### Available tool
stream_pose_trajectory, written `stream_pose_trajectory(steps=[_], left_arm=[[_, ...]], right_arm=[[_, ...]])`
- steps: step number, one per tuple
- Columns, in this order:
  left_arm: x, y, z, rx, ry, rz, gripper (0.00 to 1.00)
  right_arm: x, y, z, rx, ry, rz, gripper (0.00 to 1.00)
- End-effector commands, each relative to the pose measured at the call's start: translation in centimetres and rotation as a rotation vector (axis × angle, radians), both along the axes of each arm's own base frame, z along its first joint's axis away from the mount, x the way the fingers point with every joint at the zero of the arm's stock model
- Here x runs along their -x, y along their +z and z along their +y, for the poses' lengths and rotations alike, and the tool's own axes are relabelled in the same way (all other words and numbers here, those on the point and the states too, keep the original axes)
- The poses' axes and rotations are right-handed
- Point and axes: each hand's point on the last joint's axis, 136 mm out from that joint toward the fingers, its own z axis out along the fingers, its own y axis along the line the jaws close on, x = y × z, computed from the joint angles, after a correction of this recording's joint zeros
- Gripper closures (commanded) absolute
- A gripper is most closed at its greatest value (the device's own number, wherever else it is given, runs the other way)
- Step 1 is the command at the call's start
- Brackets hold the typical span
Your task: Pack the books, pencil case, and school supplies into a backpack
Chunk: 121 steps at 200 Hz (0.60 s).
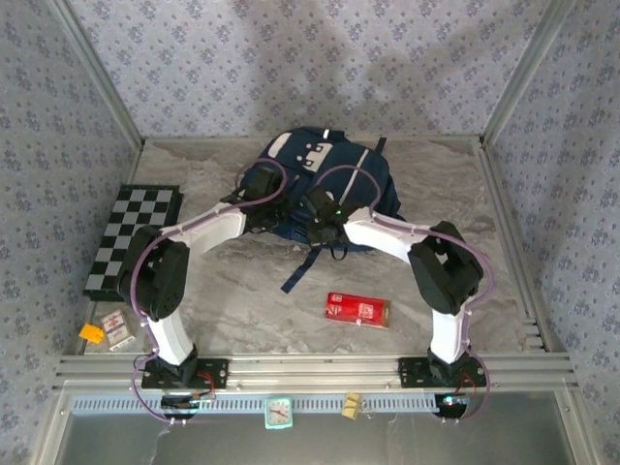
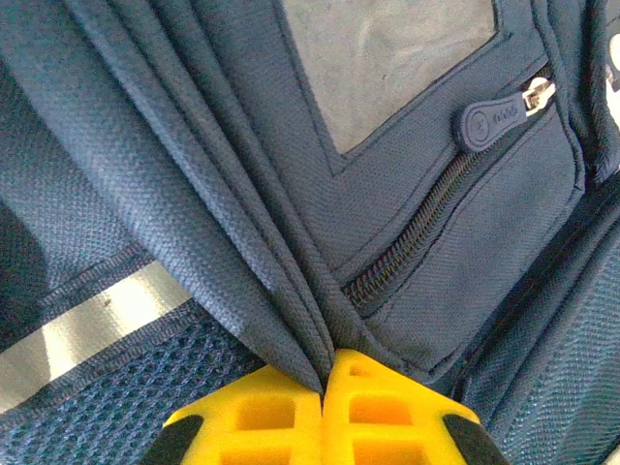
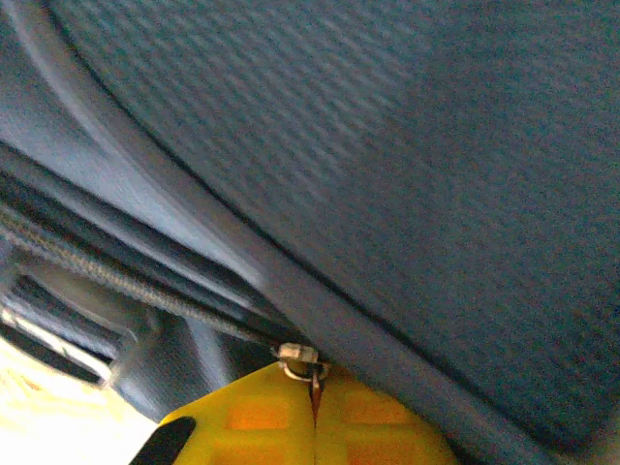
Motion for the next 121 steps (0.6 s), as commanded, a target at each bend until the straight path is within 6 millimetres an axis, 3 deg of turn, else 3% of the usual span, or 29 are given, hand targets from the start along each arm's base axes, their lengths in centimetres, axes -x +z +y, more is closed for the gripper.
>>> stream_pose_trajectory(steps=[1,29,50,63,81,94,108,121], left_arm=[[-2.9,2.2,3.0,-0.071,-0.011,-0.068,1.00],[-5.4,2.3,6.0,-0.110,-0.031,-0.088,1.00],[-7.5,2.3,6.2,-0.077,-0.074,-0.095,1.00],[-9.0,2.3,5.6,-0.043,-0.119,-0.107,1.00],[-11.2,3.0,4.3,-0.037,-0.188,-0.160,1.00],[-12.6,3.7,4.1,-0.032,-0.223,-0.179,1.00],[-13.1,4.5,3.8,0.005,-0.270,-0.195,0.96],[-12.4,5.6,3.7,0.024,-0.306,-0.213,0.83]], right_arm=[[1.9,0.3,-6.4,0.131,-0.078,0.033,1.00],[4.3,0.2,-11.0,0.173,-0.124,0.079,1.00],[4.6,1.2,-12.2,0.196,-0.118,0.062,1.00],[4.9,1.7,-10.1,0.152,-0.059,0.070,1.00],[5.4,2.5,-4.0,0.011,0.072,0.083,1.00],[4.5,4.4,-0.3,-0.074,0.110,0.055,1.00],[3.2,5.1,1.3,-0.137,0.090,0.029,1.00],[2.4,4.8,1.7,-0.159,0.067,0.025,1.00]])
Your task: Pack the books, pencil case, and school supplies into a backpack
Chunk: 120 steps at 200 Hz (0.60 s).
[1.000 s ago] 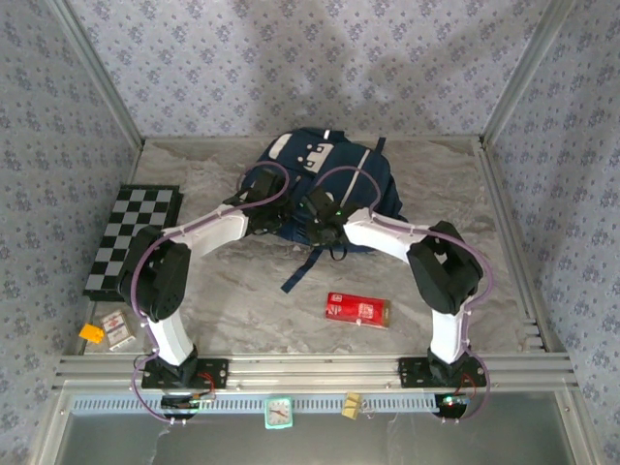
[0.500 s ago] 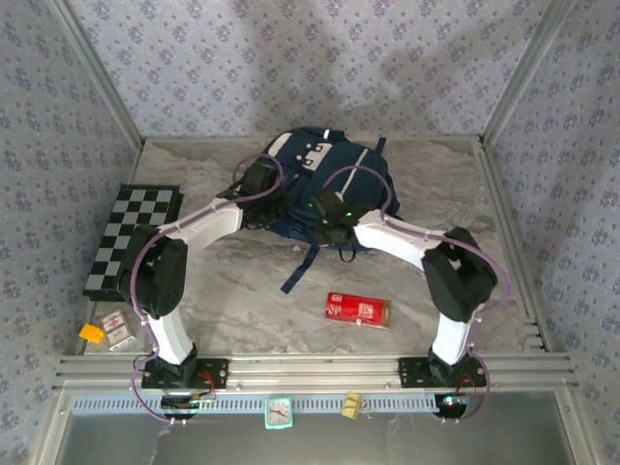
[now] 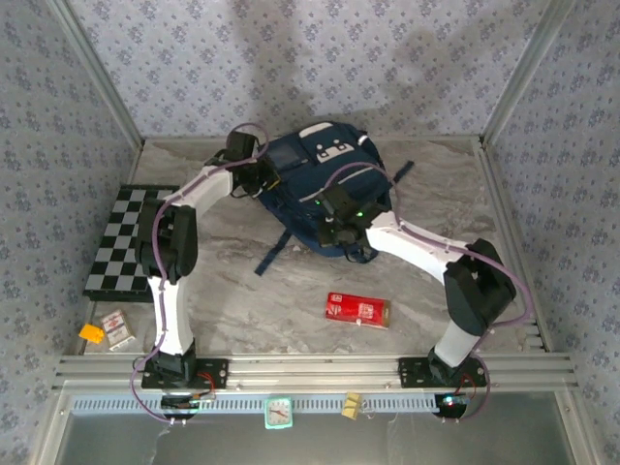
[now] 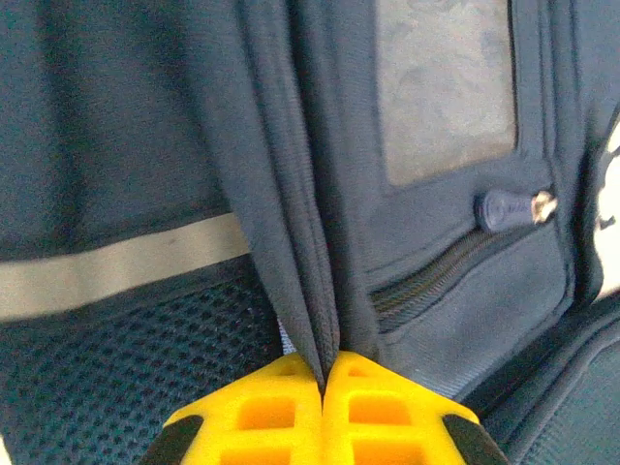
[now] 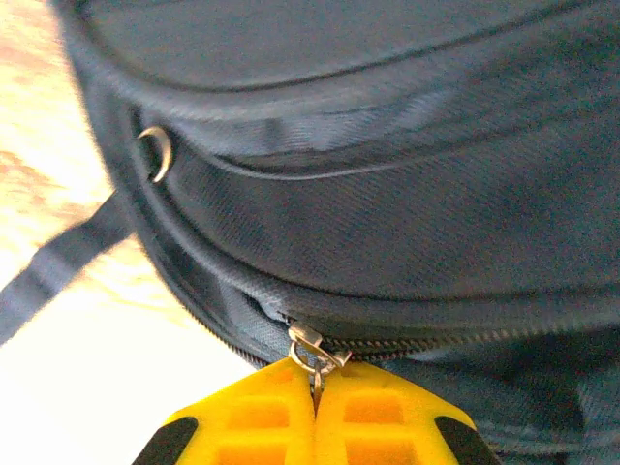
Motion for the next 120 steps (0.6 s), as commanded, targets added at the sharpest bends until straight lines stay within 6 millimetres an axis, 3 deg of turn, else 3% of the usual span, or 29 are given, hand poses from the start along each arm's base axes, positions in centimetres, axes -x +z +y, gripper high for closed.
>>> stream_pose_trajectory(steps=[1,12,27,71,99,120], left_arm=[[-1.6,5.0,0.3,0.027,-0.079,-0.159,0.80],[0.1,5.2,0.7,0.011,-0.078,-0.153,0.58],[3.4,4.5,1.0,0.032,-0.033,-0.086,0.49],[12.1,2.7,-3.2,0.161,0.123,0.031,0.47],[13.4,2.2,-6.6,0.250,0.148,0.054,0.49],[13.8,1.2,-7.5,0.250,0.181,0.077,0.55]], right_arm=[[-0.2,0.2,1.6,-0.062,-0.010,0.042,1.00],[-0.7,-0.1,1.5,-0.057,-0.033,0.038,1.00],[-0.9,0.1,1.9,-0.071,-0.035,0.025,1.00],[-0.7,-0.1,2.0,-0.064,-0.056,0.014,1.00],[-0.7,-0.5,2.0,-0.058,-0.059,0.014,1.00],[-0.9,-0.7,2.2,-0.072,-0.066,0.009,1.00]])
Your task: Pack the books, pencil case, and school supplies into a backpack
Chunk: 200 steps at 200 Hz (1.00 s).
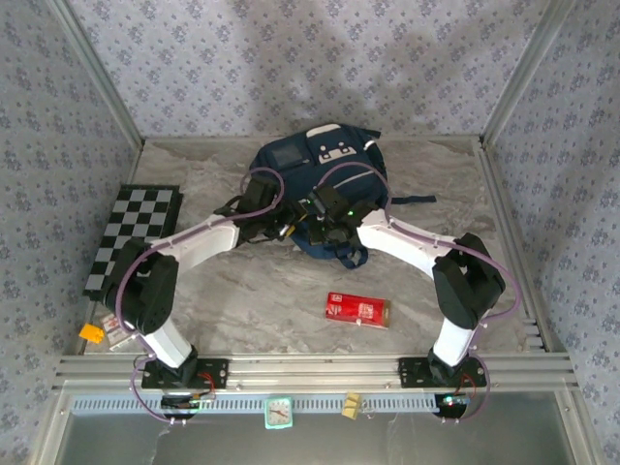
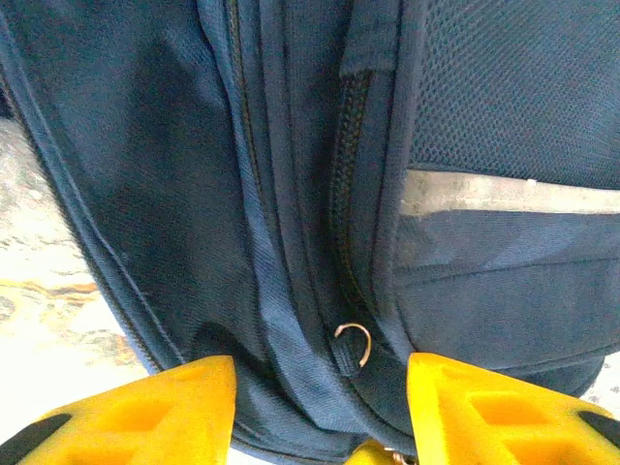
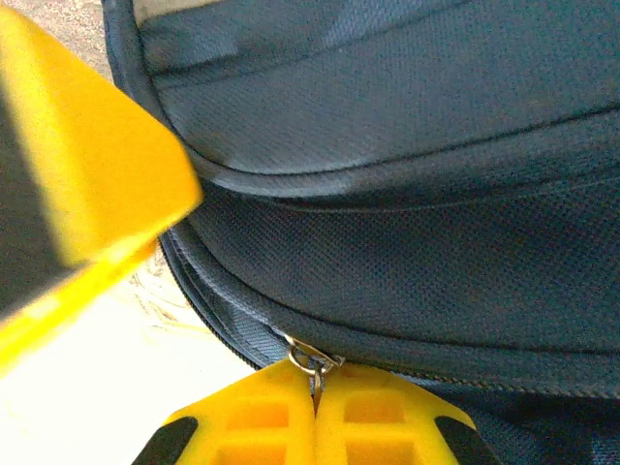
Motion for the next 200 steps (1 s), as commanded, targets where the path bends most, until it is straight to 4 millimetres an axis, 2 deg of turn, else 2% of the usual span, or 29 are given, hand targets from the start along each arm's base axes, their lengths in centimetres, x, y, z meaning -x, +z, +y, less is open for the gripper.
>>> stream_pose_trajectory(steps=[1,29,47,67,89,101,114,136,146,173,191,200], left_arm=[[-1.7,0.7,-0.5,0.073,0.134,-0.016,0.56],[-1.0,-0.9,-0.7,0.052,0.208,0.027,0.61],[-1.2,-0.9,-1.2,0.048,0.253,0.008,0.68],[-0.4,-1.5,-1.9,0.033,0.265,0.031,0.74],[0.8,-3.2,-1.3,0.028,0.333,0.070,0.76],[1.1,-4.0,-1.2,0.042,0.348,0.098,0.76],[1.3,-4.5,-0.9,0.037,0.370,0.109,0.66],[0.8,-4.9,-1.1,0.045,0.402,0.104,0.66],[0.3,-4.9,-1.1,0.057,0.433,0.096,0.67],[-1.5,-3.0,-1.4,0.108,0.483,0.008,0.86],[-2.0,-1.6,-0.1,0.050,0.512,-0.039,1.00],[-2.2,-1.2,0.5,0.026,0.514,-0.059,1.00]], right_arm=[[-0.6,-0.1,0.5,-0.013,-0.026,-0.022,1.00],[-0.8,-0.1,1.1,-0.020,-0.023,-0.027,1.00],[-1.0,-0.3,1.3,-0.018,-0.030,-0.029,1.00],[-1.2,0.0,1.1,-0.014,-0.051,-0.036,1.00],[-1.3,0.3,1.2,-0.024,-0.050,-0.042,1.00],[-1.4,0.3,1.3,-0.021,-0.050,-0.042,1.00],[-1.4,0.5,1.2,-0.022,-0.053,-0.045,1.00],[-1.5,0.4,1.1,-0.014,-0.061,-0.049,1.00],[-1.6,0.4,1.0,-0.016,-0.067,-0.051,1.00],[-1.4,0.2,0.9,-0.015,-0.076,-0.045,1.00],[-1.1,0.2,0.1,0.011,-0.090,-0.046,1.00],[-0.7,0.3,-0.4,0.029,-0.092,-0.044,1.00]])
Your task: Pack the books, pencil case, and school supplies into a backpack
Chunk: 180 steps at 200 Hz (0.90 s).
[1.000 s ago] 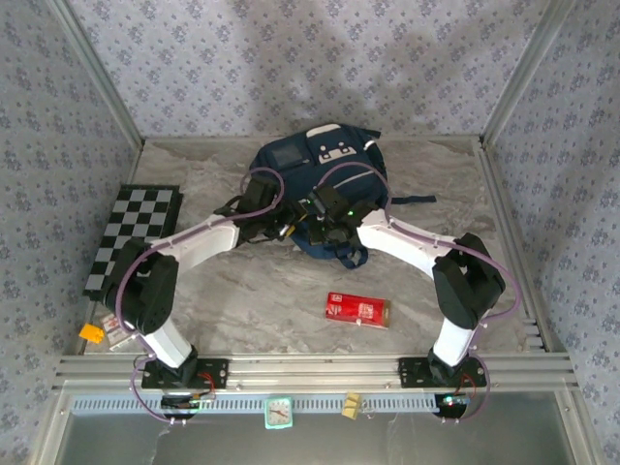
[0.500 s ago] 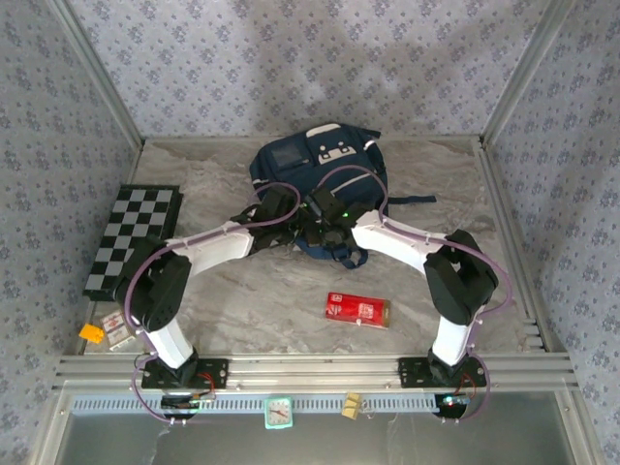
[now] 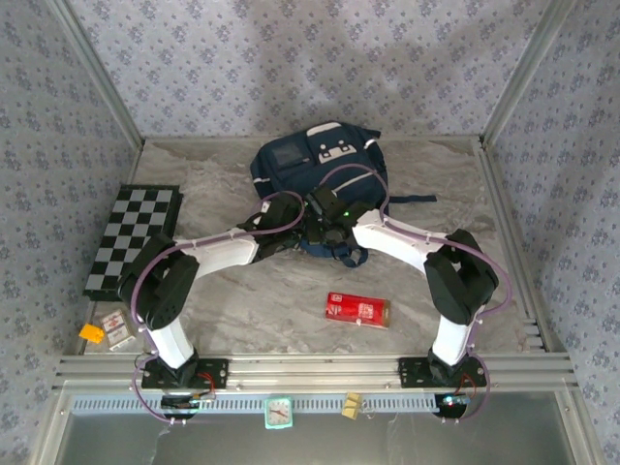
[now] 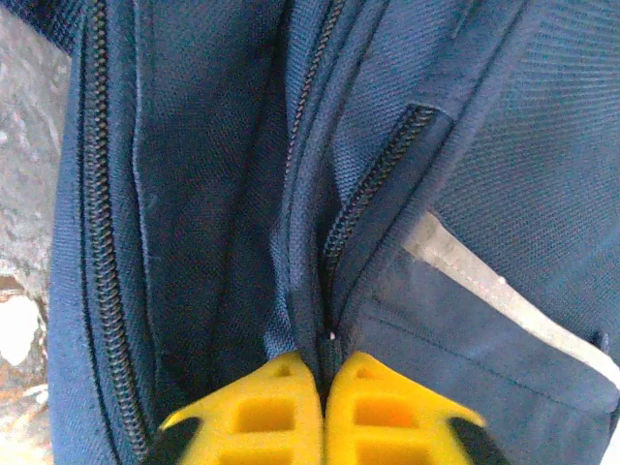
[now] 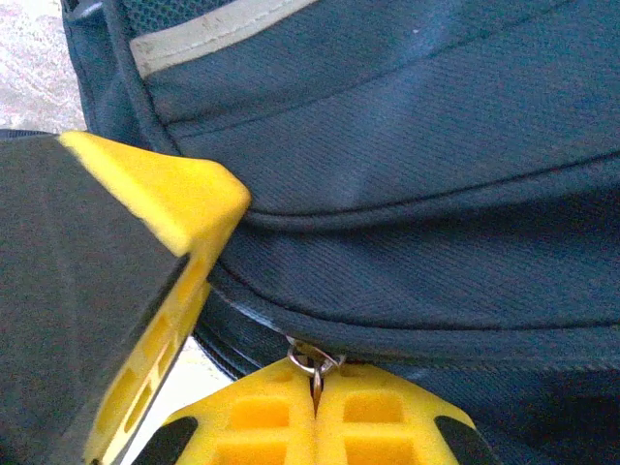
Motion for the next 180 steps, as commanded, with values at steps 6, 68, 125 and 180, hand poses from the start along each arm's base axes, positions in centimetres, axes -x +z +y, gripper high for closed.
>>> stream_pose_trajectory(steps=[6,68,125,180], left_arm=[[-1.2,1.1,2.5,-0.106,0.107,-0.043,1.00],[-1.3,4.0,11.8,-0.356,0.085,-0.077,1.00],[-4.3,4.8,17.0,-0.400,-0.062,-0.102,1.00],[-11.7,5.4,15.8,-0.286,-0.348,-0.222,0.87]], right_arm=[[0.2,1.7,-0.7,0.031,-0.021,-0.049,1.00],[2.0,1.3,-9.0,0.302,0.011,-0.033,1.00],[0.6,1.4,-13.4,0.385,-0.054,-0.068,1.00],[1.1,5.6,1.3,-0.028,0.174,-0.109,1.00]])
